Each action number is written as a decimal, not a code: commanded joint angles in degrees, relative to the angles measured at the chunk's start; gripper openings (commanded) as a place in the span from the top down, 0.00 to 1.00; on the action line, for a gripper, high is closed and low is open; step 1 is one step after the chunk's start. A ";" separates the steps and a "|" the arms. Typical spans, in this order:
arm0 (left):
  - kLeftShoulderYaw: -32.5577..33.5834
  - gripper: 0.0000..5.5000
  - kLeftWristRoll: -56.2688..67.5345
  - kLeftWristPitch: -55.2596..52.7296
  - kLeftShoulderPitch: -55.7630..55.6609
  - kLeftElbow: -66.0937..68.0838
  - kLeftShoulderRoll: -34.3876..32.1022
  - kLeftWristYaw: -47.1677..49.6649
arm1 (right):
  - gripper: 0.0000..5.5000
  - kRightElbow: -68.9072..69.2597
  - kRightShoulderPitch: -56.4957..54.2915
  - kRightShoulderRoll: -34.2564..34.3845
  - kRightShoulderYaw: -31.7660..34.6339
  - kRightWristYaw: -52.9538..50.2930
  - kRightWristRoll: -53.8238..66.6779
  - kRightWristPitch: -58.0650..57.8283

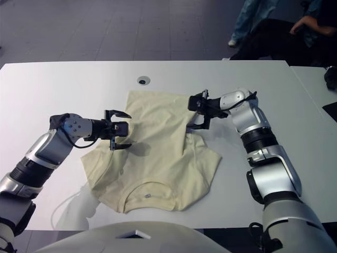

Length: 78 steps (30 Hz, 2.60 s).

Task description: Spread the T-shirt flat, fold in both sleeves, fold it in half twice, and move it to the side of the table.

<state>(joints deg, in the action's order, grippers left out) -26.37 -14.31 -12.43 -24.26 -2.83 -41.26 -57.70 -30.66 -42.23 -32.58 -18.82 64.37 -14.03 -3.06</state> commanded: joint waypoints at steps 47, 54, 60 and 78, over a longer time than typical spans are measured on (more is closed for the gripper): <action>7.57 0.02 5.71 -5.28 -6.18 3.98 0.94 -1.57 | 0.02 -23.09 -11.17 1.51 0.08 -16.70 -4.28 5.55; 10.91 0.02 6.21 -2.60 -13.43 13.31 5.70 4.25 | 0.02 -0.91 -3.44 -4.65 3.59 -5.38 1.17 -2.29; 9.12 0.02 1.20 12.21 -24.58 41.48 15.13 18.75 | 0.02 24.64 8.21 -13.93 6.18 5.62 7.35 -11.94; 2.34 0.02 -11.49 30.23 -29.42 77.88 19.06 30.79 | 0.02 43.13 25.79 -21.43 4.70 4.28 7.29 -14.24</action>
<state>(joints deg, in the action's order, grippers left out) -22.69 -23.30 18.84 -55.68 73.35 -21.57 -26.29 12.47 -17.31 -51.58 -13.45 67.82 -5.59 -19.35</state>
